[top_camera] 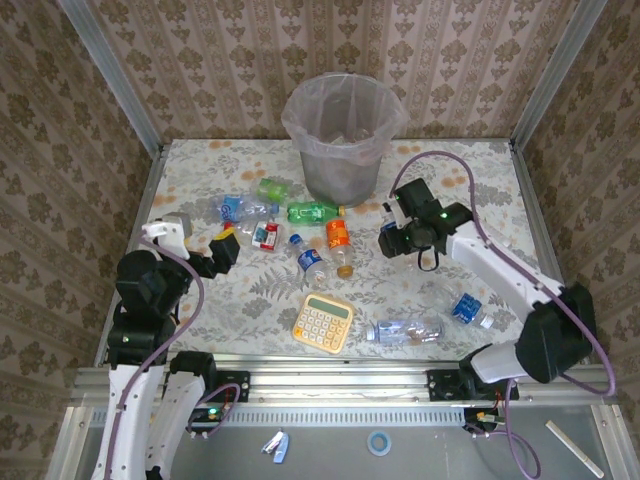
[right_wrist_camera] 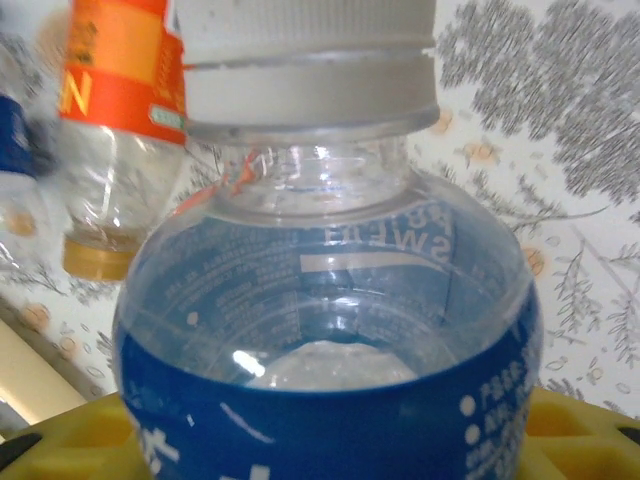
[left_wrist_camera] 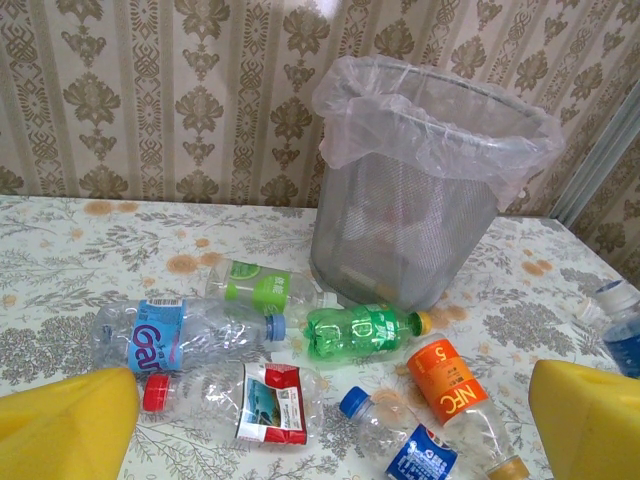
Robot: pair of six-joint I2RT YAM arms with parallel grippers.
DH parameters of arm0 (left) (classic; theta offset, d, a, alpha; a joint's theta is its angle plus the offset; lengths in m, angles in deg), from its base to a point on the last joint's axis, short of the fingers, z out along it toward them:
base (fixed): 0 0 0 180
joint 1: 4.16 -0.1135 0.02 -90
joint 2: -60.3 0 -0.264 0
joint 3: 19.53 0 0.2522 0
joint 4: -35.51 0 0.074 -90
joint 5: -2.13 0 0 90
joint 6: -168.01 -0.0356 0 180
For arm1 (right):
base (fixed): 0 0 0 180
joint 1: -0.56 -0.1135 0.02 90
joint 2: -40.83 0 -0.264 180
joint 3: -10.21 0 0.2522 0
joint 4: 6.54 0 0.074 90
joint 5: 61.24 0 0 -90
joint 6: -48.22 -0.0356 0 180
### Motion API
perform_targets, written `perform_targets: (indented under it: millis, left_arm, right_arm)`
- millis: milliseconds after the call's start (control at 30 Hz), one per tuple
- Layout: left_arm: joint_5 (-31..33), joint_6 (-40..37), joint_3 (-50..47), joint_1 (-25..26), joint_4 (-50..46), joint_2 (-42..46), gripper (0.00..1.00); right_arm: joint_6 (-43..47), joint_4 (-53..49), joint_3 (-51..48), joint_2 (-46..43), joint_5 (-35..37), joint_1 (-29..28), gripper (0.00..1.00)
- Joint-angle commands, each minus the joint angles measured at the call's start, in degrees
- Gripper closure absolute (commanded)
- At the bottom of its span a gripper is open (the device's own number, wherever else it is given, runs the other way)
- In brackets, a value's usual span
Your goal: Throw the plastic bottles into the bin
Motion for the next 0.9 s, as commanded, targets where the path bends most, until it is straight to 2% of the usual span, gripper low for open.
perform_targets:
  millis: [0,467,867]
  left_arm:
    - [-0.58,0.3,-0.1,-0.36,0.72,0.79,0.0]
    - [-0.75,0.12,-0.4,-0.36,1.02,1.09,0.0]
    - [-1.23,0.12,-0.62,-0.37,1.59,1.08,0.0]
  right_arm:
    - [-1.01,5.04,-1.88,-5.99,1.52,0.46,0.46]
    - [-0.98,16.59,-6.1,-20.81,2.08,1.03,0.47]
    - [-0.48,21.8,-7.14,-28.02,3.31,1.19,0.49]
